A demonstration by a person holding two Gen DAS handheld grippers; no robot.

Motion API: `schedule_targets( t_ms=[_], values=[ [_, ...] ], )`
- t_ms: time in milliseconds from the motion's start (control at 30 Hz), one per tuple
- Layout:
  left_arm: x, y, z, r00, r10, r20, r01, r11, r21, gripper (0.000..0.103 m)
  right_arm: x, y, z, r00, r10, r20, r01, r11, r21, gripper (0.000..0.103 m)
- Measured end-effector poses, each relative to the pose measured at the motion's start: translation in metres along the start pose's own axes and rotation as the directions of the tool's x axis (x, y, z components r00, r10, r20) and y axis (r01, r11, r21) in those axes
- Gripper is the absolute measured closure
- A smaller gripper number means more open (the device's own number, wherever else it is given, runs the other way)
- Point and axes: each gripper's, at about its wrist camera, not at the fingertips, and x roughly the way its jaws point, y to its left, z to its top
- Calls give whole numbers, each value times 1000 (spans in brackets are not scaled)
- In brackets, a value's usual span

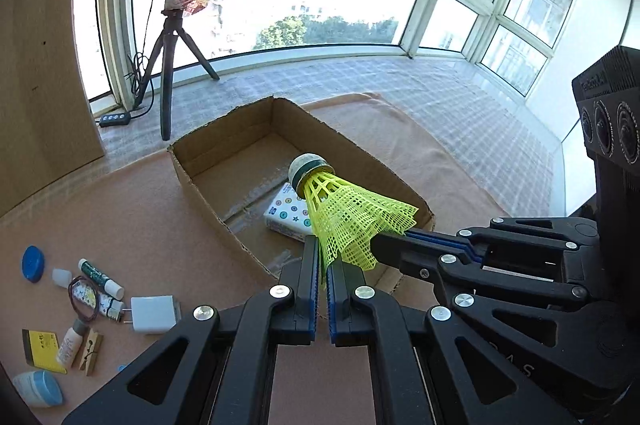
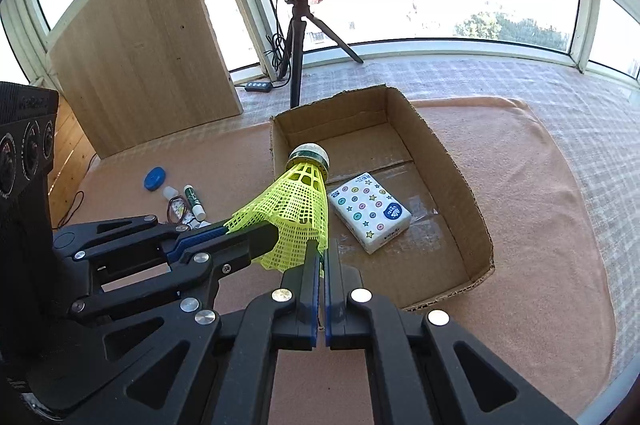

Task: Organize objects
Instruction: 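Carry the shuttlecock into the cardboard box and release it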

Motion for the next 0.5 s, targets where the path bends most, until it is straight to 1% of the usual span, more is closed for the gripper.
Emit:
schedule_targets(
  t_ms=[200,267,300,333,367,400,433,467,500],
  values=[
    [16,-9,8,1000,-3,-10,3,1000,24,100,0,-15,3,1000,-26,4,26,1000,4,101],
    [21,-11,8,1000,9,-27,-7,999,47,95,2,-15,4,999,-46,-2,46,999,-12,97],
    [23,-10,6,999,35,-40,-32,998,53,93,4,-16,4,998,-67,-19,67,998,-19,94],
    [25,-8,5,997,54,-49,-52,997,48,86,7,-17,4,995,-91,-33,90,996,-18,87],
    [26,-4,5,996,64,-55,-61,997,38,80,8,-19,3,993,-113,-37,113,994,-13,82],
    [26,2,3,996,66,-57,-65,998,23,78,9,-21,2,991,-129,-37,128,992,-6,72],
    [25,7,2,996,68,-54,-67,998,8,71,9,-24,1,991,-132,-33,133,991,5,63],
    [23,13,1,996,66,-54,-66,998,-5,63,7,-26,1,991,-129,-28,129,992,14,60],
    [21,18,-1,997,64,-53,-65,998,-14,60,7,-27,0,993,-119,-25,119,993,21,58]
  ],
)
